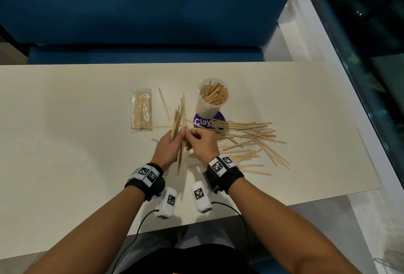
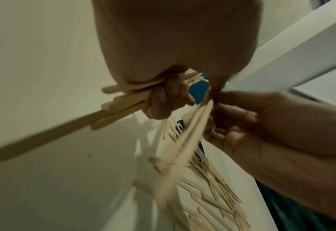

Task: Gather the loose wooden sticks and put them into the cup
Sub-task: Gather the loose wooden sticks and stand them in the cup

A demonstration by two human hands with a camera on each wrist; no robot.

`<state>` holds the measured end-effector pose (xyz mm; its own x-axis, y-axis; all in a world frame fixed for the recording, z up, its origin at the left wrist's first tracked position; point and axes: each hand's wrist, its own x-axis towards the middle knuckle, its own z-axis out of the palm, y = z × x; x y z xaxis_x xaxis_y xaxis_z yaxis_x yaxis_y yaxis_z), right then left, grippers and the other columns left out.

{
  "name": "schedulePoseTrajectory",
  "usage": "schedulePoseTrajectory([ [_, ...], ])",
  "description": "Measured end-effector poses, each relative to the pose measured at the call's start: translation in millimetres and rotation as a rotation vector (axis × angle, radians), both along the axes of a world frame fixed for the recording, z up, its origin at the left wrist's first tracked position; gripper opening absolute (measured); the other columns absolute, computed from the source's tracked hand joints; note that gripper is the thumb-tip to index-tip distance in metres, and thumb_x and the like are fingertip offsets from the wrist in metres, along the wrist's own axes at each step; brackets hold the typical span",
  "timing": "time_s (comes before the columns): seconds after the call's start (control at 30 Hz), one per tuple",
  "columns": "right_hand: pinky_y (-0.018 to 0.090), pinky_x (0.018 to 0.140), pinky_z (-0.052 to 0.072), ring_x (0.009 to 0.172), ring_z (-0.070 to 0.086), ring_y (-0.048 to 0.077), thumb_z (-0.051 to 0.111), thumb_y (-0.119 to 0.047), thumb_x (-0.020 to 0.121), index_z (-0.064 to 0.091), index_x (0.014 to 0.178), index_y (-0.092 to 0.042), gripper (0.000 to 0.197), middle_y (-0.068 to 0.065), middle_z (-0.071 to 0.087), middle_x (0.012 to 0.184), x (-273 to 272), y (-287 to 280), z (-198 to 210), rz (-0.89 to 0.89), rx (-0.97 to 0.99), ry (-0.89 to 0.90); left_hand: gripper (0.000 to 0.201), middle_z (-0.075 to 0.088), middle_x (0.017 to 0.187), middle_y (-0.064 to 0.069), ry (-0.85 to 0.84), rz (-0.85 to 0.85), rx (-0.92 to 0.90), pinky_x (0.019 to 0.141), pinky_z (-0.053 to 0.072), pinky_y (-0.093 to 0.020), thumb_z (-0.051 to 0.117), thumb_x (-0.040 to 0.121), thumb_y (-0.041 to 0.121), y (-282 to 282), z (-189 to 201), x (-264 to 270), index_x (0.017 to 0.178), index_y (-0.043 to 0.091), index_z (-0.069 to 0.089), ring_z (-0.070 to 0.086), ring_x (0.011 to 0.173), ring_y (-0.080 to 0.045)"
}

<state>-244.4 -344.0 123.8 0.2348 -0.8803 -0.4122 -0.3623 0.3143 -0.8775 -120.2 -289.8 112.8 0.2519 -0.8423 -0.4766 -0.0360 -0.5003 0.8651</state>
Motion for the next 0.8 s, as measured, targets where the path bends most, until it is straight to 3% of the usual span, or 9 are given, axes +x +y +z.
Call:
schedulePoseTrajectory([
  [0.07,0.042,0.073,0.063,0.065,0.070,0.020,0.072,-0.027,0.093,0.078,0.093,-0.008,0.020,0.009,0.075,0.076,7,0,-5,-0.100,0.128,-0.072,0.049,0.072,0.094,0.008,-0.092,-0.018,-0.008,0.069,0.049,-0.030,0.036,0.105,0.062,-3,-3,-5,0.109,0.023,0.065,0.067,0.082,-0.012],
  [0.13,0.042,0.076,0.063,0.073,0.074,0.025,0.075,-0.024,0.091,0.079,0.096,-0.009,0.017,0.012,0.077,0.083,10,1,-11,-0.175,0.218,-0.127,0.051,0.070,0.101,0.002,-0.154,-0.040,-0.006,0.076,0.046,-0.032,0.029,0.107,0.060,-3,-3,-10,0.111,0.020,0.060,0.066,0.092,-0.016],
  [0.23,0.038,0.078,0.059,0.082,0.073,0.024,0.076,-0.028,0.089,0.080,0.086,-0.022,0.008,0.011,0.078,0.089,11,4,-18,-0.205,0.265,-0.102,0.050,0.065,0.086,0.004,-0.209,-0.056,-0.012,0.071,0.042,-0.025,0.024,0.109,0.055,-2,-2,-16,0.102,0.019,0.058,0.063,0.080,-0.011],
  [0.37,0.040,0.093,0.057,0.093,0.073,0.016,0.074,-0.030,0.090,0.082,0.101,-0.019,0.018,-0.001,0.079,0.095,8,3,-15,-0.087,0.013,0.052,0.058,0.064,0.078,0.001,-0.199,-0.023,-0.030,0.072,0.050,-0.041,0.022,0.104,0.068,-4,-15,-16,0.096,0.023,0.059,0.060,0.071,-0.021],
  [0.5,0.030,0.084,0.048,0.089,0.061,0.015,0.064,-0.021,0.097,0.079,0.108,-0.013,0.021,0.005,0.070,0.096,5,3,-3,0.132,-0.247,0.201,0.063,0.061,0.066,0.002,-0.154,0.015,0.011,0.059,0.044,-0.035,0.025,0.104,0.067,-5,-25,-14,0.097,0.018,0.063,0.054,0.057,-0.017],
  [0.57,0.025,0.078,0.040,0.086,0.056,0.015,0.059,-0.018,0.099,0.078,0.107,-0.011,0.022,0.008,0.066,0.096,3,0,2,0.221,-0.315,0.248,0.061,0.065,0.073,0.002,-0.210,0.007,0.015,0.060,0.043,-0.035,0.025,0.105,0.065,-4,-30,-11,0.100,0.019,0.065,0.057,0.062,-0.017],
  [0.63,0.028,0.080,0.043,0.089,0.059,0.018,0.057,-0.016,0.099,0.078,0.106,-0.008,0.023,0.010,0.067,0.097,1,-2,5,0.263,-0.361,0.264,0.059,0.064,0.076,0.001,-0.259,-0.019,-0.003,0.060,0.042,-0.035,0.026,0.106,0.063,-4,-33,-8,0.098,0.018,0.063,0.058,0.067,-0.020],
  [0.7,0.030,0.084,0.047,0.090,0.063,0.020,0.058,-0.017,0.099,0.077,0.107,-0.009,0.023,0.010,0.072,0.097,2,-3,7,0.245,-0.354,0.241,0.054,0.060,0.074,0.002,-0.286,-0.040,-0.016,0.061,0.041,-0.035,0.028,0.108,0.056,-4,-31,-7,0.097,0.016,0.061,0.056,0.067,-0.020],
  [0.8,0.028,0.074,0.054,0.079,0.067,0.015,0.066,-0.032,0.095,0.076,0.093,-0.014,0.021,0.000,0.073,0.083,6,-10,6,0.094,-0.210,0.205,0.046,0.060,0.076,0.004,-0.325,-0.075,-0.024,0.062,0.040,-0.034,0.030,0.111,0.047,-3,-19,-9,0.098,0.015,0.060,0.056,0.069,-0.014],
])
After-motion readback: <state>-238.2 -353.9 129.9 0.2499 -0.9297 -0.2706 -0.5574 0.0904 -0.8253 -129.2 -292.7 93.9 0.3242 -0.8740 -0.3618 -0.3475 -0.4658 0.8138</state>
